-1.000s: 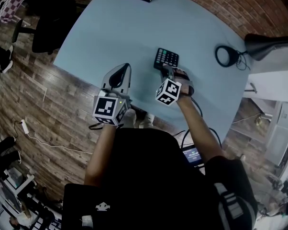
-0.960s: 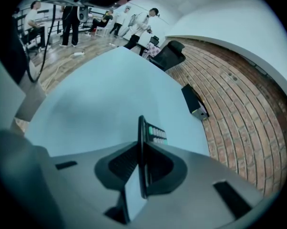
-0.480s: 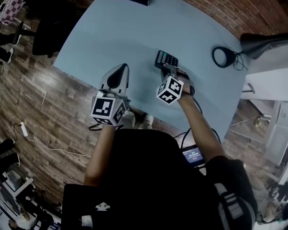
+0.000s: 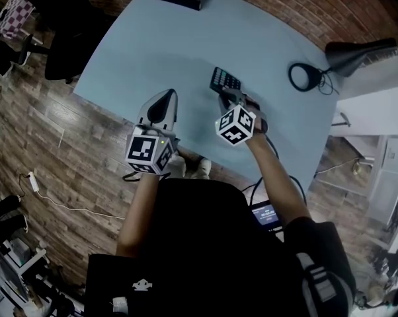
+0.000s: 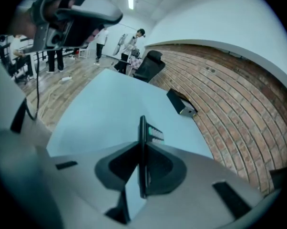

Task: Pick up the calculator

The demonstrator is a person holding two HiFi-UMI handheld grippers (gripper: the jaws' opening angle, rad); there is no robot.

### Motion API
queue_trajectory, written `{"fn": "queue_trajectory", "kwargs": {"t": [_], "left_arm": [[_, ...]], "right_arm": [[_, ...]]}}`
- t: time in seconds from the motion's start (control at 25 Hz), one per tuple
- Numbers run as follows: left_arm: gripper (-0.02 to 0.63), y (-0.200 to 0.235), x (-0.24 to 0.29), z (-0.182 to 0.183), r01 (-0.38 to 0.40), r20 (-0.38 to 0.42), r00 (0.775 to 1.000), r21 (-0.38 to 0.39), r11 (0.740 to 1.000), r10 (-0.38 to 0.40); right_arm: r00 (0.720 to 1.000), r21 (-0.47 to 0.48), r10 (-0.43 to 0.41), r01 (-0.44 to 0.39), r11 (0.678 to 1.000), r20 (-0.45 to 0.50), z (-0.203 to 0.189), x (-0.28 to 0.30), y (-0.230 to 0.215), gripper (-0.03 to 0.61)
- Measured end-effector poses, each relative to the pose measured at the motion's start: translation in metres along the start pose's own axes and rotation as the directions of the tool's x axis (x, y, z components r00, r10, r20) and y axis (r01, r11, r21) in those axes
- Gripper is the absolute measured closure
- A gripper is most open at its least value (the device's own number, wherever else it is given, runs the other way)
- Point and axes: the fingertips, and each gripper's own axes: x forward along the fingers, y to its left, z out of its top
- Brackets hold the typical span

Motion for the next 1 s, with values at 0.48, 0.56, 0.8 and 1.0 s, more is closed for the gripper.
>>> {"fn": "queue_trajectory", "kwargs": {"t": [0.48, 0.56, 0.8, 1.0], "left_arm": [[0.611, -0.027, -0.015, 0.006, 0.005, 0.025, 1.000, 0.033, 0.999, -0.006], [0.611, -0.032, -0.019, 0.005, -0.006, 0.027, 1.000, 0.043, 0.999, 0.005], [0.611, -0.046, -0.028, -0.003, -0.033, -0.007, 0.999, 0.100, 0.994, 0.034], [0.611, -0.048, -0.039, -0.002, -0.064, 0.006, 0.998, 0.114, 0.991, 0.064]], "right_arm": [[0.995, 0.049, -0.051, 0.047, 0.998, 0.090, 0.009, -0.044, -0.006, 0.532], [0.994, 0.051, -0.053, 0.048, 0.998, 0.101, 0.007, -0.050, -0.005, 0.532], [0.990, 0.030, -0.056, 0.052, 0.998, 0.128, 0.002, -0.064, -0.007, 0.532], [0.988, 0.009, -0.051, 0.051, 0.999, 0.149, 0.006, -0.072, -0.007, 0.531]]}}
